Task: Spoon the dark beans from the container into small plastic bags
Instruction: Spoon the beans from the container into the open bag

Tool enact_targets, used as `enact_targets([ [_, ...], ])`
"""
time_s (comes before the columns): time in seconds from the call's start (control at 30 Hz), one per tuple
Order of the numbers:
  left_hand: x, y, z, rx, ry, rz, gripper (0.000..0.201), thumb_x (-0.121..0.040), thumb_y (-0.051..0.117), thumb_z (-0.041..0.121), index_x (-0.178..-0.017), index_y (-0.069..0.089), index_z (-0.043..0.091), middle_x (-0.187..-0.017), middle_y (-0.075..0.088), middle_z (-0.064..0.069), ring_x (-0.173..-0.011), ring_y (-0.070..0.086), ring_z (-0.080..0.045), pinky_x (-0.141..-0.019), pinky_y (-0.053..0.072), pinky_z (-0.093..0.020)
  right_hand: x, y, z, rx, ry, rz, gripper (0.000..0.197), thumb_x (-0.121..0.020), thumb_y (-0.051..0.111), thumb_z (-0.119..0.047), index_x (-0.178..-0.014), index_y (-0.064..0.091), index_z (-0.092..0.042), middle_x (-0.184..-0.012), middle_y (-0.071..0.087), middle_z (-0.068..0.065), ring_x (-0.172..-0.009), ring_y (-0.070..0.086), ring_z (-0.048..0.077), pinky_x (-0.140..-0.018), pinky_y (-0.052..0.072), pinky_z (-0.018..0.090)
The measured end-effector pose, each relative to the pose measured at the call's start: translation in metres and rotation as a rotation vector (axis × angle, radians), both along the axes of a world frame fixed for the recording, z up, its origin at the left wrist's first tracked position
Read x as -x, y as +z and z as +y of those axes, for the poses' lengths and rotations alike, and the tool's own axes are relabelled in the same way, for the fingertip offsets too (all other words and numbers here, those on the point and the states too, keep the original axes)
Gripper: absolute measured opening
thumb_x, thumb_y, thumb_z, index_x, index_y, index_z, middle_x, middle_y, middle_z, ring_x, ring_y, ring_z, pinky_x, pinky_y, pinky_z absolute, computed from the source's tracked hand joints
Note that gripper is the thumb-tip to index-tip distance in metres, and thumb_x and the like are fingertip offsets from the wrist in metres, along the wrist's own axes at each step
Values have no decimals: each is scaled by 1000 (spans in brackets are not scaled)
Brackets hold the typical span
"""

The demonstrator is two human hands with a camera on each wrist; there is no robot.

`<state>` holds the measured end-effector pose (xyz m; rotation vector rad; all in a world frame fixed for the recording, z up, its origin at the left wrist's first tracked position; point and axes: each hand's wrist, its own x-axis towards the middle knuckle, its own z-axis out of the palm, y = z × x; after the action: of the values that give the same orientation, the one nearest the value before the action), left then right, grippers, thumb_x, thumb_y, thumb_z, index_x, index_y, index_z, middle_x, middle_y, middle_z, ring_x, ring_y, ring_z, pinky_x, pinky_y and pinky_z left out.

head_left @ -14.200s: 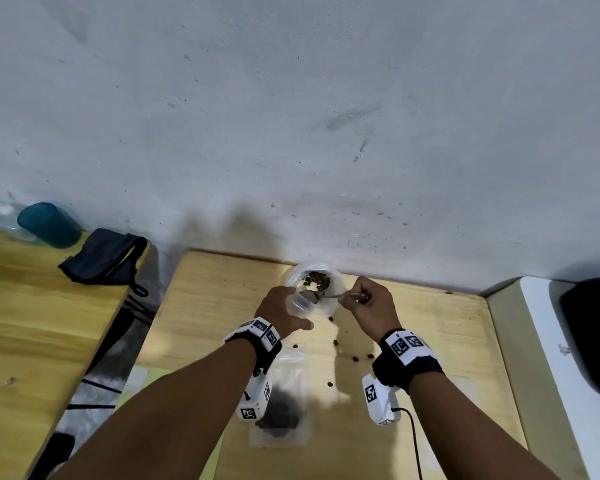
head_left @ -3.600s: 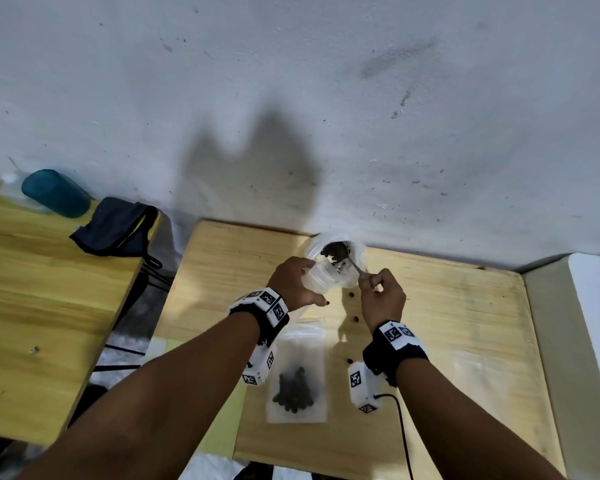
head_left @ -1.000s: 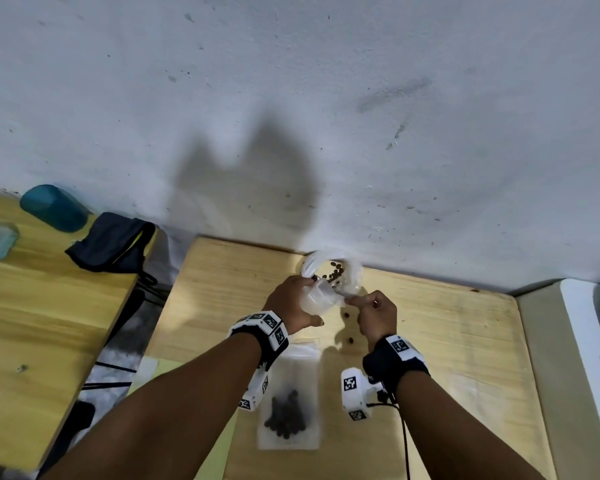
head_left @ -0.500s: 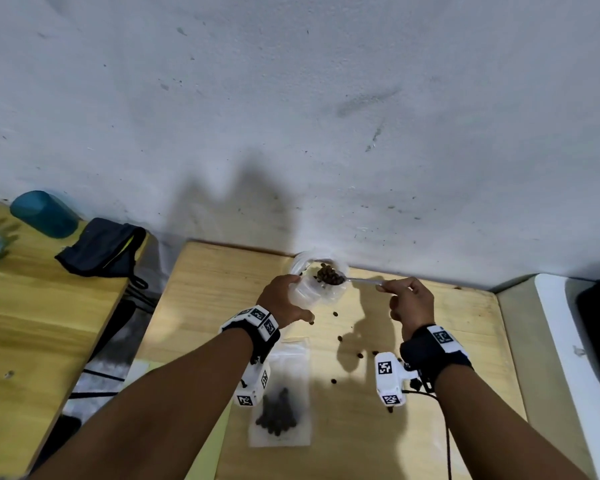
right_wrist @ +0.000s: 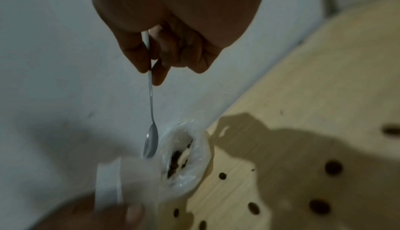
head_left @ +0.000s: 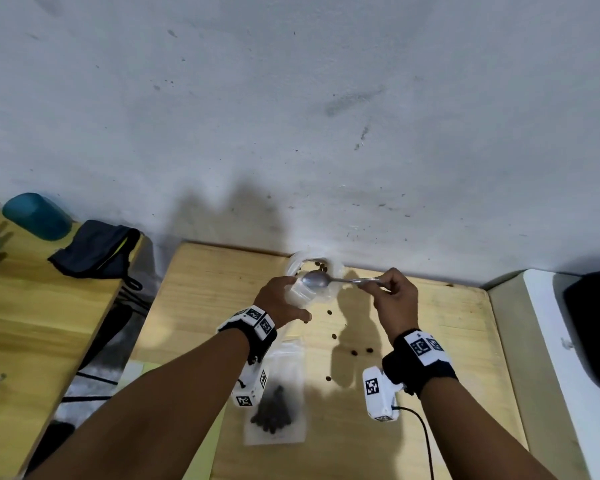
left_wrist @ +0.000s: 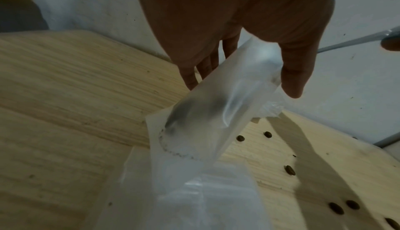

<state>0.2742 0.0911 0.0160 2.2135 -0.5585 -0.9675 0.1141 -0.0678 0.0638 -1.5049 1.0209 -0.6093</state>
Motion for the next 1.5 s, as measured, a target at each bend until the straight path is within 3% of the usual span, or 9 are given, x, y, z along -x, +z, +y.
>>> enact_targets([
  [0.13,0,-1,3,8,2,-8,95,-50,92,31,-133,47,21,-135,49,3,-120,51,-15,-99,44,-28,0,-11,-2,31,-165,40,26,-76,75,-4,-66,51,-2,-60,55,-4,-58,48,14,-65,40,29],
  [0.23,1,-1,2,25,-20,-30,91,-48,93,28,-129,51,20,-130,53,3,-116,54,-15,-97,46,-30,-12,-24,4,140,-108,154,27,-82,71,-7,-67,49,-10,-64,53,0,-56,45,17,-58,40,20],
  [0.4,-2,-1,3,52,-69,-52,91,-45,93,27,-126,54,18,-127,53,3,-111,57,-17,-95,48,-36,-26,-52,8,199,-83,252,35,-86,70,-15,-65,42,-21,-74,69,10,-57,55,29,-60,48,33],
  [0.57,-4,-5,4,73,-97,-57,89,-46,92,27,-125,54,17,-126,51,3,-111,56,-16,-96,48,-36,-24,-65,30,61,-8,230,32,-84,70,-10,-65,44,-13,-73,68,1,-79,67,22,-64,46,27],
  [0.8,-3,-6,0,119,-81,-48,87,-48,93,24,-125,53,17,-130,49,3,-114,55,-16,-97,47,-35,-17,-84,51,-133,-9,247,40,-76,76,-17,-56,41,-22,-80,68,17,-93,67,31,-68,50,39],
  [0.97,-3,-7,2,130,-58,-37,88,-45,93,26,-123,53,20,-129,51,5,-113,56,-16,-97,48,-38,-17,-75,47,-300,-54,238,44,-73,76,-9,-53,38,-22,-68,63,11,-65,63,26,-56,38,27],
  [1.03,-1,-8,2,127,-107,-38,88,-45,92,26,-124,54,18,-128,50,5,-112,56,-16,-97,48,-38,-21,-68,44,-396,-97,212,45,-74,73,-3,-51,37,-20,-60,57,13,-48,39,19,-45,30,20],
  [1.3,-2,-5,6,101,-113,-21,91,-45,93,26,-125,52,16,-127,52,2,-114,55,-18,-99,47,-38,-29,-50,33,-590,-179,163,34,-72,72,1,-59,45,-16,-61,64,8,-37,28,14,-42,22,24],
  [1.5,-4,-1,3,112,28,35,96,-47,95,23,-131,48,14,-132,49,2,-119,52,-16,-99,44,-26,-10,-41,15,-522,-213,136,42,-71,74,3,-59,40,-17,-46,41,-1,-42,25,15,-43,19,25],
])
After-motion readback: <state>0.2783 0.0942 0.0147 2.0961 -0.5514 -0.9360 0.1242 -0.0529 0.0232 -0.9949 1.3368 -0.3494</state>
